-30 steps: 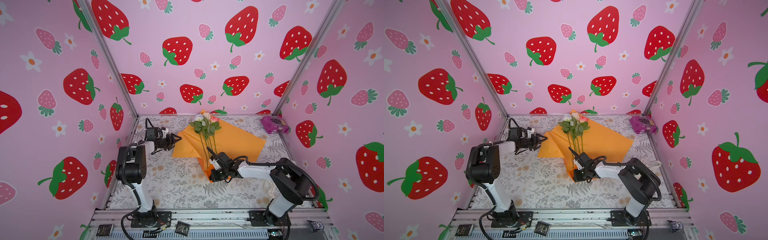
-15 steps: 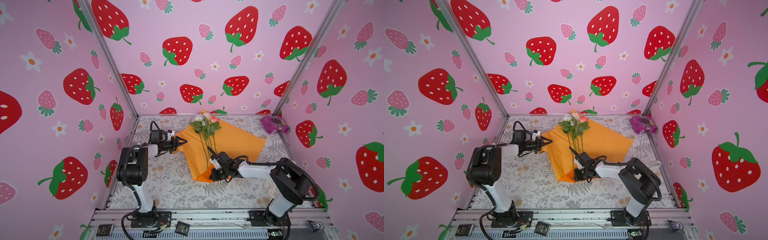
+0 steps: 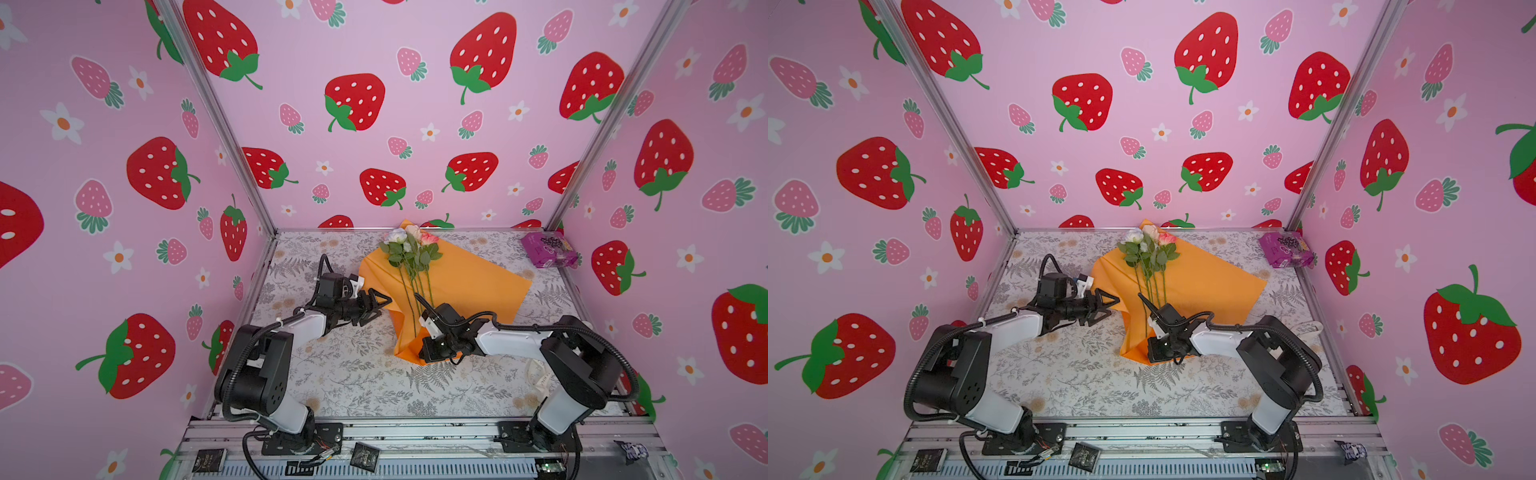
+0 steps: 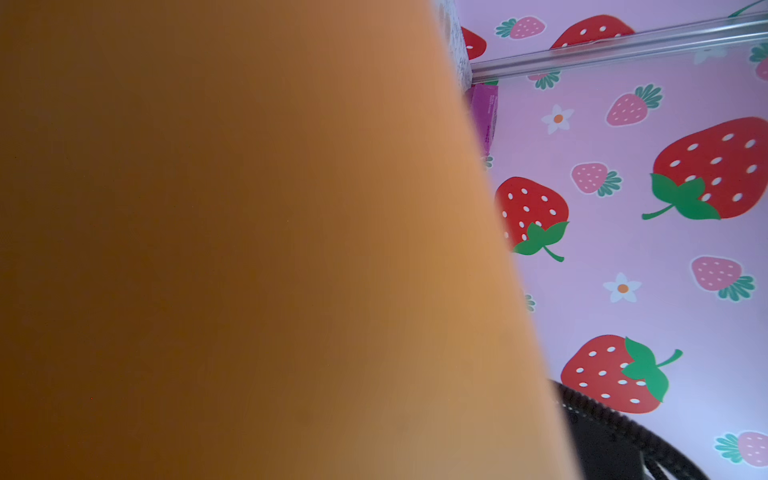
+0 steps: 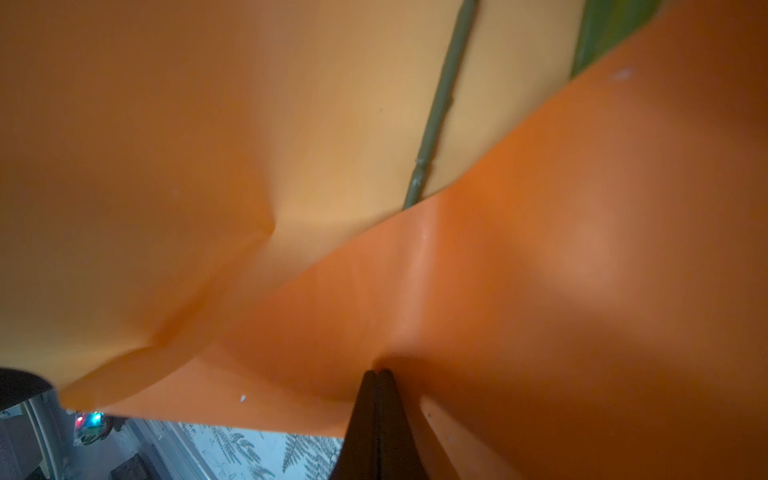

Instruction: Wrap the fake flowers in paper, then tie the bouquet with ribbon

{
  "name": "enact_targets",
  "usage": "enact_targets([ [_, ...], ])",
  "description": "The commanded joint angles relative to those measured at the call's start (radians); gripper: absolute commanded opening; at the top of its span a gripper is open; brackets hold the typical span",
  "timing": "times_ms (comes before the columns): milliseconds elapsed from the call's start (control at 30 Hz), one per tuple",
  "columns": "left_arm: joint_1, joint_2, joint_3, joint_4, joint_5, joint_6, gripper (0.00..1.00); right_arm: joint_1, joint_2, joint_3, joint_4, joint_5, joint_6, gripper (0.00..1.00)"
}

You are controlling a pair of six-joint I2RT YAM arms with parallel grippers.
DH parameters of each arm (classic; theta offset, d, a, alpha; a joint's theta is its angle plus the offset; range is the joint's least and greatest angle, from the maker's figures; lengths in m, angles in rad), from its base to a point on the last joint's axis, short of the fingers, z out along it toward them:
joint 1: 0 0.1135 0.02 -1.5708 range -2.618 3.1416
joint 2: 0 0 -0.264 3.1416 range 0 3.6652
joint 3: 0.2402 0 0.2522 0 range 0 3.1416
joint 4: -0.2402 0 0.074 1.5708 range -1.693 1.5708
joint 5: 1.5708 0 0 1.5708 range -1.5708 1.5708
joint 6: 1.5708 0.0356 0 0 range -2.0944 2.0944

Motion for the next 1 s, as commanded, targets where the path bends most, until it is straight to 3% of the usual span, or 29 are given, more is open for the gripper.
enact_targets([
  [0, -0.02, -0.082, -0.061, 0.021, -0.153, -0.047, 0.78, -0.012, -0.005, -0.034, -0.052, 0.069, 0.009, 0.02],
  [233, -0.038, -0.263, -0.083, -0.098, -0.331, -0.014, 0.83, -0.014, -0.006, -0.037, -0.049, 0.069, 0.008, 0.02],
  [533, -0.067, -0.181, -0.07, -0.081, -0.31, -0.034, 0.78, -0.014, -0.014, -0.044, -0.042, 0.071, 0.008, 0.02],
  [667, -0.084, -0.184, -0.078, -0.101, -0.331, -0.045, 0.68, -0.014, -0.025, -0.055, -0.037, 0.077, 0.015, 0.02],
  [967, -0.186, -0.192, 0.035, -0.245, -0.416, 0.025, 0.29, -0.014, -0.023, -0.055, -0.031, 0.076, 0.021, 0.02],
])
